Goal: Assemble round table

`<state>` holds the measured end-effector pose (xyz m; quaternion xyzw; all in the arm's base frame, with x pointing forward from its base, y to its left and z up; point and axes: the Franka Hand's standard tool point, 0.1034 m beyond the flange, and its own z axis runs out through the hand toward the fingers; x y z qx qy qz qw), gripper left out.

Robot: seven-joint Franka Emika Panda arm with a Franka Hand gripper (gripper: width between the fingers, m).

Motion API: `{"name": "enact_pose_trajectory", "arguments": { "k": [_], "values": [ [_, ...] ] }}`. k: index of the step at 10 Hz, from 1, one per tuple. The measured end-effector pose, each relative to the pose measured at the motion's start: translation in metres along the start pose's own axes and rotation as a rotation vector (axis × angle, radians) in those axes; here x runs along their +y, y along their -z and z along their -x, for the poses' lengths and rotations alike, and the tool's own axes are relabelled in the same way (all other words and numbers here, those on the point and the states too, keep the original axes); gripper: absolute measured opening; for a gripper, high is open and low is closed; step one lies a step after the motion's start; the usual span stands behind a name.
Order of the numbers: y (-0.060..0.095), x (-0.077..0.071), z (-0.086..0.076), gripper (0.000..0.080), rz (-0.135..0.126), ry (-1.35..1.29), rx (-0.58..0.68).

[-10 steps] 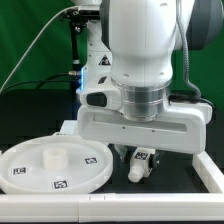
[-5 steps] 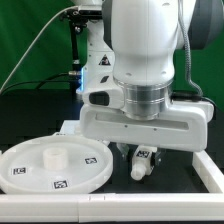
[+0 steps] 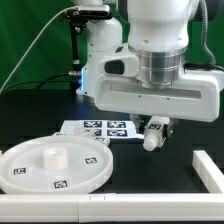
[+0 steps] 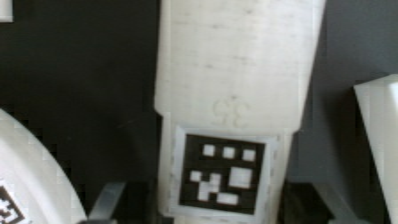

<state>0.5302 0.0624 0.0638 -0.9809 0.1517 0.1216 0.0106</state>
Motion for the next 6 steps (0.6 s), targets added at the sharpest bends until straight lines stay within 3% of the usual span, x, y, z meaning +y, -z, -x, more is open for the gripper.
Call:
{"name": "enact_pose_trajectory", "arguments": {
  "k": [1,2,3,4,6],
  "values": [
    [-0.001,-0.001,0.001,0.0310,0.001,0.002,-0.001],
    [-0.007,-0.005,0.014,0.0310,0.006,0.022,0.023],
    [-0.018,-0.004,0.041,0.0310,0.017,0.046,0.023],
    [-0.028,-0.001,0.058,0.0310,0.023,0.056,0.026],
    [-0.029,-0.001,0.058,0.0310,0.023,0.057,0.023]
  ]
}}
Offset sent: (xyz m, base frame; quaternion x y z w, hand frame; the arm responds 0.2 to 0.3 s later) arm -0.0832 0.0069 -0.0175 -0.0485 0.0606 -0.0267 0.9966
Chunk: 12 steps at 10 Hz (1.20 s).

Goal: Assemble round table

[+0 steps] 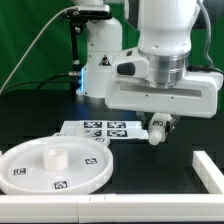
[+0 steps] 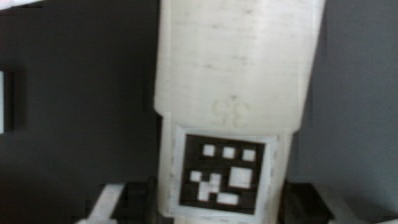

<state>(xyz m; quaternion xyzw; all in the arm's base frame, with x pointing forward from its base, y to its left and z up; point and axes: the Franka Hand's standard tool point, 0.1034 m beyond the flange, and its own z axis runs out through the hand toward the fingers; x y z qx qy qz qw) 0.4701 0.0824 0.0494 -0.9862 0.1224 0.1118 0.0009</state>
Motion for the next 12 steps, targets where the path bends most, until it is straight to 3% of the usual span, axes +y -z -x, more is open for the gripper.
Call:
{"name": "enact_pose_trajectory", "arguments": {
  "k": [2,4,6,11,12],
  "values": [
    [-0.004,0.000,0.001,0.0310,0.000,0.035,0.009],
    [-0.023,0.008,0.016,0.0310,0.006,0.112,0.004],
    [-0.035,0.011,0.018,0.0310,0.006,0.150,0.026],
    [-0.034,0.009,0.014,0.0323,0.000,0.148,0.046],
    [-0.032,0.010,0.014,0.0498,0.001,0.157,0.037]
  ]
}}
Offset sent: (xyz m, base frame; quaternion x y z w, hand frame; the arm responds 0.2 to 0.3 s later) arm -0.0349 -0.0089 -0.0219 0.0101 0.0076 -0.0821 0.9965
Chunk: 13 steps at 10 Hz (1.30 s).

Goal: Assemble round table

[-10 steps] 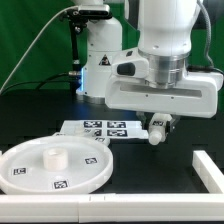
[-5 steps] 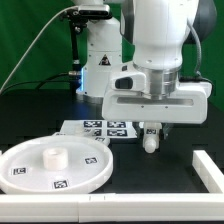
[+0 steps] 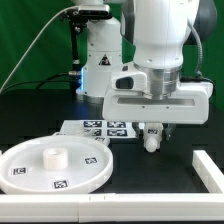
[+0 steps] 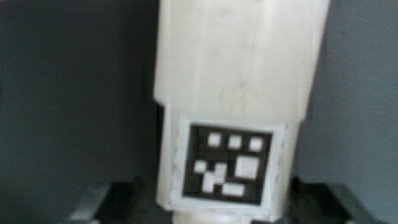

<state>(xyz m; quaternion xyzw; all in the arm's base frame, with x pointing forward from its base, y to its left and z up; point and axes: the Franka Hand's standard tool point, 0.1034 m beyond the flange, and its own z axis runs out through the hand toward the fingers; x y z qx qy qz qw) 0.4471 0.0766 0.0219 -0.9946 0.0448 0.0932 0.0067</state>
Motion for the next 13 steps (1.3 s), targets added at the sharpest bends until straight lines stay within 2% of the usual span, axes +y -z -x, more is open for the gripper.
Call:
{"name": "enact_pose_trajectory", "arguments": {
  "k": [1,4,5,9,10,11,12,13],
  "values": [
    [0.018,0.010,-0.003,0.0616,-0.010,0.022,-0.035],
    [0.077,0.042,-0.027,0.0648,-0.040,0.055,-0.079],
    [0.086,0.045,-0.035,0.0648,-0.042,0.052,-0.064],
    [0.080,0.046,-0.033,0.0649,-0.044,0.066,-0.074],
    [0.080,0.064,-0.042,0.0649,-0.059,0.100,-0.084],
    [0.085,0.087,-0.058,0.0649,-0.065,0.132,-0.086],
    [0.087,0.104,-0.078,0.0649,-0.065,0.201,-0.064],
    [0.085,0.114,-0.091,0.0649,-0.064,0.242,-0.047]
  ]
}}
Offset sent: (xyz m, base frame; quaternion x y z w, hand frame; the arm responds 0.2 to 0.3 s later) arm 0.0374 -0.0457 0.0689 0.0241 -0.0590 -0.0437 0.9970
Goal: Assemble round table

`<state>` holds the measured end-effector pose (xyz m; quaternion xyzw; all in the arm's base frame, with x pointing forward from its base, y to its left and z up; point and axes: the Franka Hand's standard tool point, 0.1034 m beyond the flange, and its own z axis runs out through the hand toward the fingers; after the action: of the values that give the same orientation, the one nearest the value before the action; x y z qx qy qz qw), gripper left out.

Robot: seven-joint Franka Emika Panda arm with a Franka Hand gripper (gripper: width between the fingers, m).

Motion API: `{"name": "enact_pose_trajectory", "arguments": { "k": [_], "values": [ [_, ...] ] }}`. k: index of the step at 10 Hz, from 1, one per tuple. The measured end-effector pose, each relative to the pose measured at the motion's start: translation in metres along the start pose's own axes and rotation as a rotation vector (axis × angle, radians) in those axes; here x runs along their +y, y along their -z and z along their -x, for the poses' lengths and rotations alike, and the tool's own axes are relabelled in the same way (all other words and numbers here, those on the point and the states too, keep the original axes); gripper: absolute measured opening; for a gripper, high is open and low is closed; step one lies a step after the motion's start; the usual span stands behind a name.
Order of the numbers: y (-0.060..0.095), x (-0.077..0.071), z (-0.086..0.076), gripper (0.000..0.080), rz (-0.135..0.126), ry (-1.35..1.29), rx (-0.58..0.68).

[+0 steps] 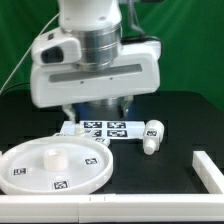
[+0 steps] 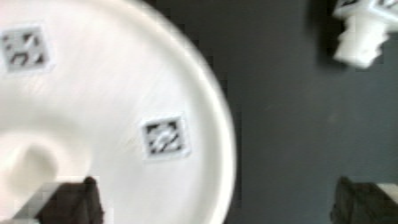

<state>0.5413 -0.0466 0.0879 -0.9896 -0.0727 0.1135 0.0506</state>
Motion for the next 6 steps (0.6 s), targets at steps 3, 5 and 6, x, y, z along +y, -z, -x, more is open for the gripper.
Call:
{"name": "enact_pose_trajectory", "arguments": {
  "k": [3,5,6],
  "values": [
    [-0.001,0.000,0.002,0.0649,0.004,-0.001,0.011],
    [-0.011,0.021,-0.003,0.0649,0.037,0.112,0.059],
    [-0.018,0.036,-0.003,0.0649,0.050,0.146,0.073]
  ]
}}
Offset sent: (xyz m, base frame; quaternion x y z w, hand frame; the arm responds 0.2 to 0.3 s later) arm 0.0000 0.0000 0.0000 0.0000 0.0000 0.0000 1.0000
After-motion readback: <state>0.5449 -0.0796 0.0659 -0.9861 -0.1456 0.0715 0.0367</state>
